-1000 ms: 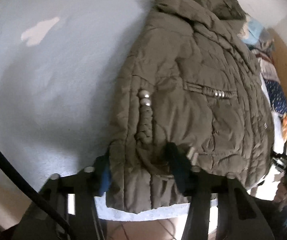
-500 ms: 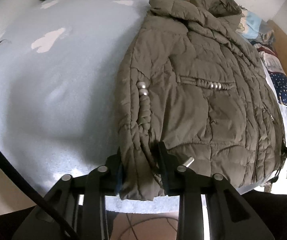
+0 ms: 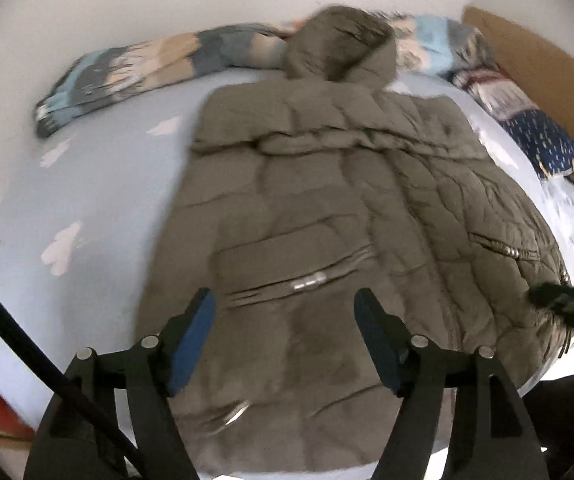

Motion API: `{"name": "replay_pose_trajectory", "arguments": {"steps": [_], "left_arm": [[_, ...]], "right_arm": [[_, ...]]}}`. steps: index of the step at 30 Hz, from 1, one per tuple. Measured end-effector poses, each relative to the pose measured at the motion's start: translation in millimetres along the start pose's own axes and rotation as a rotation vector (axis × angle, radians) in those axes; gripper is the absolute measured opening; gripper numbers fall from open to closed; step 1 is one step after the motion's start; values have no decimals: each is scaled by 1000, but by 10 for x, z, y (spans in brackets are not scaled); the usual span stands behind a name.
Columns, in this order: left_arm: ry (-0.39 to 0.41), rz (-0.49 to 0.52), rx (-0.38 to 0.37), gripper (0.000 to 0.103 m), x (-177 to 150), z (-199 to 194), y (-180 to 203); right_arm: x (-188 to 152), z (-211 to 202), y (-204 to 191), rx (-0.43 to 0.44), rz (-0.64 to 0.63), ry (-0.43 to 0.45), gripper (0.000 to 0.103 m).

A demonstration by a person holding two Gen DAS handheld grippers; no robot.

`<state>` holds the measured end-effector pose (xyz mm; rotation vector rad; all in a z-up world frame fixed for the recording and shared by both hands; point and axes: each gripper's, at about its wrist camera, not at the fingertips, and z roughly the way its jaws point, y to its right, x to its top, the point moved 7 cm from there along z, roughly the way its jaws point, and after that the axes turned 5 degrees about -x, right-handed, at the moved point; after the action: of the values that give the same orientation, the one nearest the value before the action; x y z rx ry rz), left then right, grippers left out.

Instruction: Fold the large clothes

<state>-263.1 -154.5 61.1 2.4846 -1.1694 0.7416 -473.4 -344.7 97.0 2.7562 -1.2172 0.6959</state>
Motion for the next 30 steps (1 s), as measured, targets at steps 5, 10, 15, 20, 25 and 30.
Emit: {"name": "replay_pose_trajectory", "arguments": {"steps": [5,10,15,20,25,30], "left_arm": [[-68,38,-7,71,189,284,229],[11,34,-25,71,776,257,247],[48,-12,-43,71,1392,464,117],[43,-84,-29,71,1541,760,-180],[15,-135,-54,71,1505,900,-410],[-13,-130,-51,71,1451,1039,-470]], "right_arm": [[-92,373,-104,-55,-30,-120,68],[146,126,-106,48,-1,-75,52],[805,-323,-152,75,25,20,52],[1715,-679,-271,87,34,80,52],[2857,-623,-446,66,32,143,52],[3890,-201,-478,28,55,158,52]]}}
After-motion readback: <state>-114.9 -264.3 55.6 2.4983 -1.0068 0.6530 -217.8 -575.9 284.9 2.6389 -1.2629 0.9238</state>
